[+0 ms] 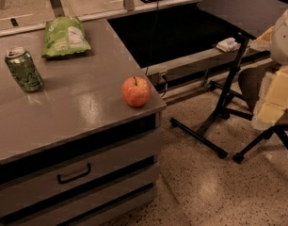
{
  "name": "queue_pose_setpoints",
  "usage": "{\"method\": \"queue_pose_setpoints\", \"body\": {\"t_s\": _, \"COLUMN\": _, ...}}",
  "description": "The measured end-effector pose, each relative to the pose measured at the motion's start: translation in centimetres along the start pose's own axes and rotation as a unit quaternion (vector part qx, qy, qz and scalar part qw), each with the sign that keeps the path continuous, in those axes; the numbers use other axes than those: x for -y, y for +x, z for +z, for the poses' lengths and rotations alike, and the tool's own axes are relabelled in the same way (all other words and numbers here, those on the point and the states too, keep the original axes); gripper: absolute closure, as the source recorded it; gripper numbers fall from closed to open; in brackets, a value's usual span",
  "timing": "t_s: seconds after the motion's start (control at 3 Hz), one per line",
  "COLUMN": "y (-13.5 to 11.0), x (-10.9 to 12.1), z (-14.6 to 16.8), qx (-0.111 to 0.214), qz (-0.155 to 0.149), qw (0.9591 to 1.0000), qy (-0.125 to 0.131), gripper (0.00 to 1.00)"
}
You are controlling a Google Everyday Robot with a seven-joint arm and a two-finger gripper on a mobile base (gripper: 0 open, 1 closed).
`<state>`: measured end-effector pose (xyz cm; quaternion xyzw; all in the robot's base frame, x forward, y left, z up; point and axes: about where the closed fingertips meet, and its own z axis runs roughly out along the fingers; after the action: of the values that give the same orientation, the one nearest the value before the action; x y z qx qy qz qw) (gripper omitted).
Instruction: Move apple near green can
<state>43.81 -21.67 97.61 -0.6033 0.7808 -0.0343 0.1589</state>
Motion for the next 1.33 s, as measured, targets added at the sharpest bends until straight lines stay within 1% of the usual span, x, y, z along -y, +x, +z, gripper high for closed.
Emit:
{"method": "queue_pose_setpoints", "body": {"t_s": 0.33, "y": 0.0, "x": 0.0, "z": 0.0, "qx": 0.0, "qz": 0.0, "qw": 1.0, "qy": 0.0, "gripper": 0.0}}
{"method": "queue_pose_setpoints", "body": {"t_s": 0.67, "y": -1.5, "x": 0.6, "z": 1.2, "qx": 0.019, "qz": -0.009, "qw": 0.9998, "qy": -0.003, "gripper": 0.0}}
{"method": "queue_pose_setpoints", "body": {"t_s": 1.0, "y": -9.6, "x": 3.4, "z": 7.8, "qx": 0.108, "qz": -0.052, "qw": 0.9924, "qy": -0.027, "gripper": 0.0}}
{"method": "queue_pose_setpoints", "body": {"t_s": 1.33, "y": -17.3, "x": 5.5, "z": 14.5, "qx": 0.182, "qz": -0.077, "qw": 0.9789, "qy": -0.052, "gripper": 0.0}}
